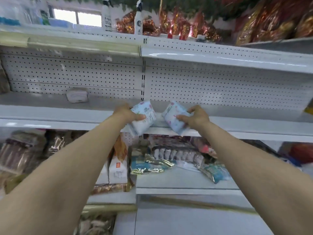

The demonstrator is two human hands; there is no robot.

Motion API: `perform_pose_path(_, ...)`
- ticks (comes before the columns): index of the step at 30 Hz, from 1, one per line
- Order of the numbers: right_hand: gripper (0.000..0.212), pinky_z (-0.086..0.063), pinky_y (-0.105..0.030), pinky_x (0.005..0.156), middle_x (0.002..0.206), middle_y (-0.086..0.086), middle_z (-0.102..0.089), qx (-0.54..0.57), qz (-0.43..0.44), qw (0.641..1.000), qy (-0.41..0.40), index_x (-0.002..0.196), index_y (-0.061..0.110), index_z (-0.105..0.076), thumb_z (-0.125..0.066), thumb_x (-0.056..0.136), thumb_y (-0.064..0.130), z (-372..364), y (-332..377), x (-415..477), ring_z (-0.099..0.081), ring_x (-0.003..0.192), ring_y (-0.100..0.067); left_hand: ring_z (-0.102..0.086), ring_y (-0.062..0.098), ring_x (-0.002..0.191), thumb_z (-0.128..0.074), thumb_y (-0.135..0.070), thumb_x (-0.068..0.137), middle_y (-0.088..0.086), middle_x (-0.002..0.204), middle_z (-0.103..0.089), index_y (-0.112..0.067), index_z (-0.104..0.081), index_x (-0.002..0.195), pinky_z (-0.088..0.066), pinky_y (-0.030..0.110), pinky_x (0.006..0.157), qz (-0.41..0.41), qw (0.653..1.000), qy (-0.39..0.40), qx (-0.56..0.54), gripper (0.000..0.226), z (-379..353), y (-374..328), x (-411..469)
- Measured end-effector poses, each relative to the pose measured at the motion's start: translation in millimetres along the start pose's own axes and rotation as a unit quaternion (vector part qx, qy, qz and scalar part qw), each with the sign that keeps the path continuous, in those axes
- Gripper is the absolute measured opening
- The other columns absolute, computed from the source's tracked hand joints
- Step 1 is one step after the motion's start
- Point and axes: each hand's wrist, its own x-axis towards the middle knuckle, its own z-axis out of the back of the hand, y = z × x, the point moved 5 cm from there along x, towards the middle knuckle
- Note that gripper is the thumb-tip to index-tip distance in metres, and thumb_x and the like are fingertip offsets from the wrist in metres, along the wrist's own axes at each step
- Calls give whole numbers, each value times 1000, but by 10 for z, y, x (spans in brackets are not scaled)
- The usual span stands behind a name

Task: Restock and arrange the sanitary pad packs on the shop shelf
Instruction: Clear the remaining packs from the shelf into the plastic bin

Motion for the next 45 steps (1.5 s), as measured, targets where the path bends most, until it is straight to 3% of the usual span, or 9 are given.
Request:
perform_pose_path(6, 55, -42, -27, 57, 117, -7, -58, 34, -62, 997, -39, 115, 19, -50, -84, 79, 41, 1268, -914, -713, -60, 93, -23, -60, 20, 88, -85, -37, 78, 4, 109, -63, -12, -58, 112, -46, 33, 80, -13, 986, 75, -151, 50, -1184, -561, -887)
perform_pose_path(9, 59, -42, -26, 62, 119, -8, -61, 48, -86, 993, -65, 120, 12, -52, -85, 79, 37, 1751, -1452, -1022, -60, 93, -21, -55, 13, 77, -79, -39, 83, 3, 97, -64, -12, -60, 101, -43, 32, 81, 10, 977, 122, -177, 37, -1822, -770, -1245)
perform_pose_path(13, 63, -45, -16, 46, 118, -11, -64, 77, -141, 984, -76, 126, 5, -52, -86, 79, 31, 2235, -2149, -1397, -60, 75, -13, -64, 22, 94, -85, -41, 76, 8, 108, -70, -13, -61, 93, -53, 38, 90, 43, 959, 169, -222, 40, -2670, -970, -1557)
perform_pose_path(18, 69, -48, -35, 77, 123, -14, -60, 90, -206, 968, -116, 132, 4, -48, -85, 80, 30, 2674, -3069, -1704, -59, 99, -26, -66, 21, 84, -83, -41, 78, 8, 101, -69, -8, -66, 110, -56, 27, 54, 68, 940, 238, -233, 49, -3690, -1220, -1766)
perform_pose_path(25, 57, -60, -43, 78, 98, -17, -73, 97, -319, 934, -124, 105, -5, -69, -89, 74, 39, 3105, -4320, -1755, -72, 86, -30, -66, 23, 80, -82, -40, 80, 10, 96, -67, -9, -65, 99, -59, 34, 65, 100, 919, 303, -230, 40, -5130, -1435, -1763)
perform_pose_path(30, 48, -50, -25, 47, 93, -14, -72, 82, -376, 916, -114, 102, -4, -70, -85, 80, 36, 3364, -5240, -1550, -65, 63, -18, -65, 21, 77, -81, -40, 82, 9, 92, -66, -6, -65, 101, -59, 35, 69, 130, 899, 350, -229, 42, -6232, -1682, -1608)
perform_pose_path(35, 46, -61, -41, 83, 94, -14, -75, 76, -418, 898, -109, 102, -4, -74, -87, 78, 33, 3567, -6164, -1305, -72, 86, -28, -68, 26, 97, -82, -41, 79, 15, 113, -69, -3, -65, 118, -57, 31, 60, 186, 869, 401, -222, 57, -7202, -1777, -1480)
perform_pose_path(41, 45, -60, -42, 87, 99, -10, -76, 107, -463, 877, -77, 106, 1, -72, -87, 78, 32, 3628, -7116, -1158, -73, 90, -28, -70, 19, 85, -83, -39, 79, 10, 104, -73, -6, -67, 112, -58, 30, 57, 244, 854, 422, -183, 50, -8076, -1730, -1410)
perform_pose_path(45, 47, -58, -21, 64, 96, 3, -76, 127, -461, 877, -43, 123, 11, -69, -85, 82, 26, 3665, -7658, -1100, -72, 84, -14, -72, 26, 91, -86, -37, 75, 17, 107, -72, 0, -67, 112, -60, 33, 62, 287, 851, 401, -180, 56, -8575, -1612, -1470)
